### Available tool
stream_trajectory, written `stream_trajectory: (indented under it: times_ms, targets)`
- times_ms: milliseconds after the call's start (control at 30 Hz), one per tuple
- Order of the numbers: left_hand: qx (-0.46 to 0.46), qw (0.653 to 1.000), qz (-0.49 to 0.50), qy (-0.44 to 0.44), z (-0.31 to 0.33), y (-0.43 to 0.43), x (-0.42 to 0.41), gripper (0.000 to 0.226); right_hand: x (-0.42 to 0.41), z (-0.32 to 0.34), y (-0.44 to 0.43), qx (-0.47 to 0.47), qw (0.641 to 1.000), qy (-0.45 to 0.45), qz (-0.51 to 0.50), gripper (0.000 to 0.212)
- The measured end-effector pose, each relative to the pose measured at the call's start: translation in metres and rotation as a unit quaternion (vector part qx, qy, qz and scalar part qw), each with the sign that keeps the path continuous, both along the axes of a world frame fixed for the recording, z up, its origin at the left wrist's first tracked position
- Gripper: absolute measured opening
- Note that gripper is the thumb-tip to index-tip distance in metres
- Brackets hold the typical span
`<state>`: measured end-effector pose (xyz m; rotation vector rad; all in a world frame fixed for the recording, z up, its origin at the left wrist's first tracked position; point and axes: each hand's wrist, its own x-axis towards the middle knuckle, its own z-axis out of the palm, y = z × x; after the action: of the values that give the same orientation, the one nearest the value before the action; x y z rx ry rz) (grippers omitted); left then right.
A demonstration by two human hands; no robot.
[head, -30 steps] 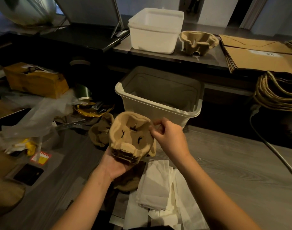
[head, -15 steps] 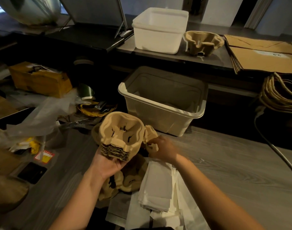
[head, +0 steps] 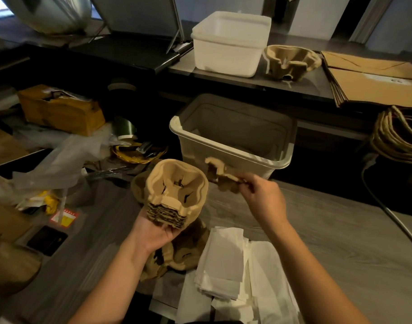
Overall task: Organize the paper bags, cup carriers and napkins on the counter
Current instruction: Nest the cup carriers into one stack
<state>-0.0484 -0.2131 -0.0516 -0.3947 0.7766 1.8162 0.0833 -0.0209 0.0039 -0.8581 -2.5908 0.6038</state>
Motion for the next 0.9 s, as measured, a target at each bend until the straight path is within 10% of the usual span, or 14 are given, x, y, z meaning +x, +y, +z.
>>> stream_trajectory:
  times_ms: [233,767,900]
  targets:
    - [0.005,1.0,-0.017,-0.013,0.002,0.004,0.003,0.057,0.028,0.043,-0.008,-0.056,0.951,0.251,0.172,0.026]
    - [0.015,1.0,-0.016,-0.017,0.016,0.005,0.009,0.056,-0.004,0.004,-0.027,0.127,0.946,0.047,0.296,0.046]
    - [-0.007,1.0,0.003,-0.02,0.018,0.005,0.007,0.053,-0.004,0.005,-0.025,-0.086,0.973,0.12,0.179,0.043]
